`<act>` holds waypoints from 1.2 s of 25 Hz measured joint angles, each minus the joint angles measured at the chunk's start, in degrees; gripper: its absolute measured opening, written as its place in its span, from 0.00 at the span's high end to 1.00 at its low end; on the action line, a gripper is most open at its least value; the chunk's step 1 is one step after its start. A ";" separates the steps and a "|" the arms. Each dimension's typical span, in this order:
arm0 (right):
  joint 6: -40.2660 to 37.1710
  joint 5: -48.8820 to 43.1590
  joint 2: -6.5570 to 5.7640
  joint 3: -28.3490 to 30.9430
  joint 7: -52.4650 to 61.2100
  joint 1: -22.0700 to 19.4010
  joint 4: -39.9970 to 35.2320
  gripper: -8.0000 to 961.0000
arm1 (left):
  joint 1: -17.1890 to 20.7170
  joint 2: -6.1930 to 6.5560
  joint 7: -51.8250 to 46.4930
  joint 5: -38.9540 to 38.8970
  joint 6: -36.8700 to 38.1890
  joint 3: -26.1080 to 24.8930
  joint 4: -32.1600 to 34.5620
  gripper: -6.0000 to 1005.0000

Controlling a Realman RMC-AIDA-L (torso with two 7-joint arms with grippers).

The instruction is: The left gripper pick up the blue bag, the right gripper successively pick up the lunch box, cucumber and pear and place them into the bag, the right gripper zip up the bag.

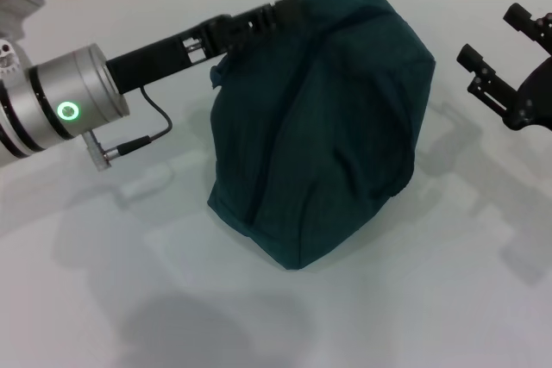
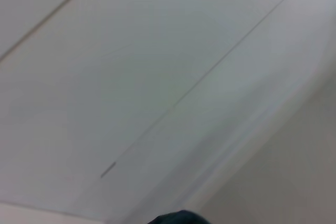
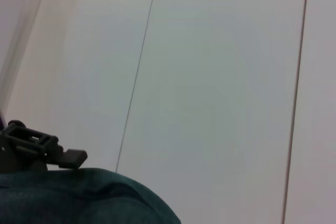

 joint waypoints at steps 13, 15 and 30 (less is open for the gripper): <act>-9.12 -9.19 -1.59 -0.21 8.61 1.18 -0.51 0.29 | 2.44 0.62 14.65 -7.36 -0.64 -0.29 3.81 0.33; -10.96 -12.04 -1.68 -0.14 9.73 1.38 -1.19 0.29 | 3.41 0.44 18.56 -7.59 0.44 0.02 6.26 0.25; -12.52 -29.32 -3.27 0.00 21.94 4.31 -2.39 0.29 | 9.30 4.06 29.00 6.46 14.49 1.06 13.11 0.12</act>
